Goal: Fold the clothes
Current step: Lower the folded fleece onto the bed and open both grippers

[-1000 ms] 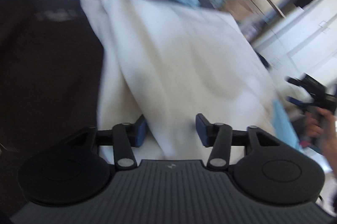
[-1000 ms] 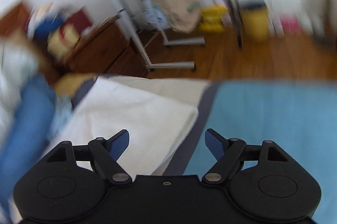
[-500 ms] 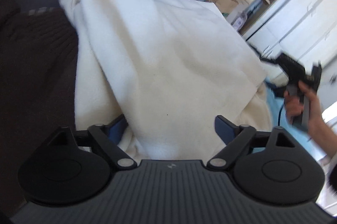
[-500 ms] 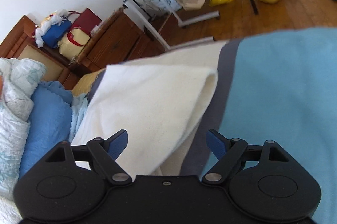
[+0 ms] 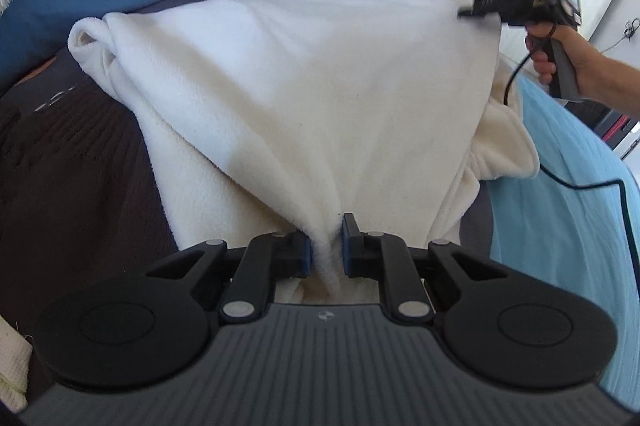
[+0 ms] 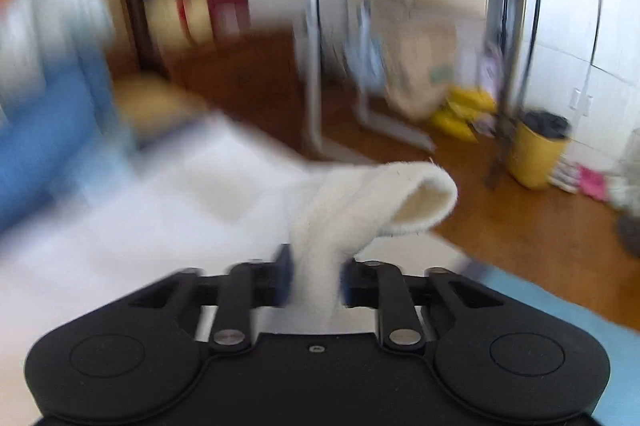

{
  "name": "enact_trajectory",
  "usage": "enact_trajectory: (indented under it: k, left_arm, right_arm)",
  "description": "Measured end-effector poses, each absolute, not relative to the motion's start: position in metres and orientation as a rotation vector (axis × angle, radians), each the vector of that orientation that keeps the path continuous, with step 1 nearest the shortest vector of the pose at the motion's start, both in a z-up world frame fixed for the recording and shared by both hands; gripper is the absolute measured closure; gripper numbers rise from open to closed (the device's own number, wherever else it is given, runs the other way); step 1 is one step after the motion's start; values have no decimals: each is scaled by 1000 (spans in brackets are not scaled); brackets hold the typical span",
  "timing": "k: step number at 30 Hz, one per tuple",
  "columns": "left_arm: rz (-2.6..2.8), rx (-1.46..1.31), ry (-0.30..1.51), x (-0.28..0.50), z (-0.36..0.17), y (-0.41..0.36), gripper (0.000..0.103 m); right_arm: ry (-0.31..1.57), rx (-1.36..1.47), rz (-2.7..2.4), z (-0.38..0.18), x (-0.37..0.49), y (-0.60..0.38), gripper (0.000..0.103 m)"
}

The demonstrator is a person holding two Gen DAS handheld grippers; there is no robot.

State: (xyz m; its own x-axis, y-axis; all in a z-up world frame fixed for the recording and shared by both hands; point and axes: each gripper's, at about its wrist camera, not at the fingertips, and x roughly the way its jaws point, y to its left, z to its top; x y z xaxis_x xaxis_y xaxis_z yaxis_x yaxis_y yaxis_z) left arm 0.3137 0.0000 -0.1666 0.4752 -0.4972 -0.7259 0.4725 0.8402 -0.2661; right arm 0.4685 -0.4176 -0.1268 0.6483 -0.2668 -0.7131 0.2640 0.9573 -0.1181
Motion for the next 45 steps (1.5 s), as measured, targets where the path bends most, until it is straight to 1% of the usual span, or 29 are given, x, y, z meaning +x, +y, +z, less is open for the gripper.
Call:
enact_trajectory:
  k: [1, 2, 3, 4, 7, 8, 9, 10, 12, 13, 18, 23, 24, 26, 30, 34, 36, 37, 41, 45]
  left_arm:
    - [-591, -21, 893, 312, -166, -1, 89]
    - [-589, -15, 892, 313, -166, -2, 88]
    - [-587, -9, 891, 313, -166, -3, 88]
    - [-592, -5, 888, 312, -165, -3, 87]
    - [-609, 9, 890, 315, -164, -6, 74]
    - [-614, 5, 896, 316, -163, -6, 65]
    - [-620, 2, 901, 316, -162, -7, 51]
    - [-628, 5, 901, 315, -162, -9, 44]
    - [-621, 44, 891, 311, -163, -17, 15]
    - [-609, 76, 883, 308, -164, -22, 12]
    - [-524, 242, 844, 292, -156, -44, 12]
    - [-440, 280, 826, 274, -132, -49, 9]
    - [-431, 279, 820, 269, -126, -49, 7]
    - [-425, 273, 812, 259, -116, -48, 5]
    - [-366, 308, 798, 239, -96, -53, 5]
    - [-328, 260, 761, 219, -58, -50, 5]
    - [-327, 238, 735, 207, -42, -49, 0]
    - [-324, 238, 727, 200, -37, -49, 0]
    - [-302, 251, 735, 175, -34, -52, 0]
    - [-301, 192, 756, 153, -27, -47, 0]
  right_arm:
    - [831, -54, -335, -130, 467, -417, 37]
    - [798, -83, -374, -129, 459, -415, 37]
    - [753, -105, -418, -126, 450, -414, 33]
    - [726, -112, -441, -125, 441, -413, 33]
    - [690, -120, -453, -124, 412, -409, 33]
    - [676, -108, -458, -123, 401, -406, 33]
    - [663, -64, -453, -121, 390, -404, 33]
    - [648, 1, -433, -118, 376, -403, 33]
    - [622, 115, -385, -113, 348, -398, 33]
    - [617, 146, -365, -110, 335, -393, 33]
    - [600, 170, -228, -93, 294, -354, 32]
    - [611, 69, -130, -82, 279, -315, 32]
    - [609, 51, -118, -79, 277, -308, 32]
    - [590, 63, -94, -70, 260, -297, 32]
    - [567, 118, -86, -57, 225, -286, 32]
    - [579, 122, -117, -51, 199, -278, 31]
    - [588, 110, -111, -48, 186, -274, 31]
    - [590, 104, -115, -46, 180, -272, 31]
    - [604, 127, -144, -39, 155, -266, 31]
    - [627, 147, -168, -33, 130, -253, 30]
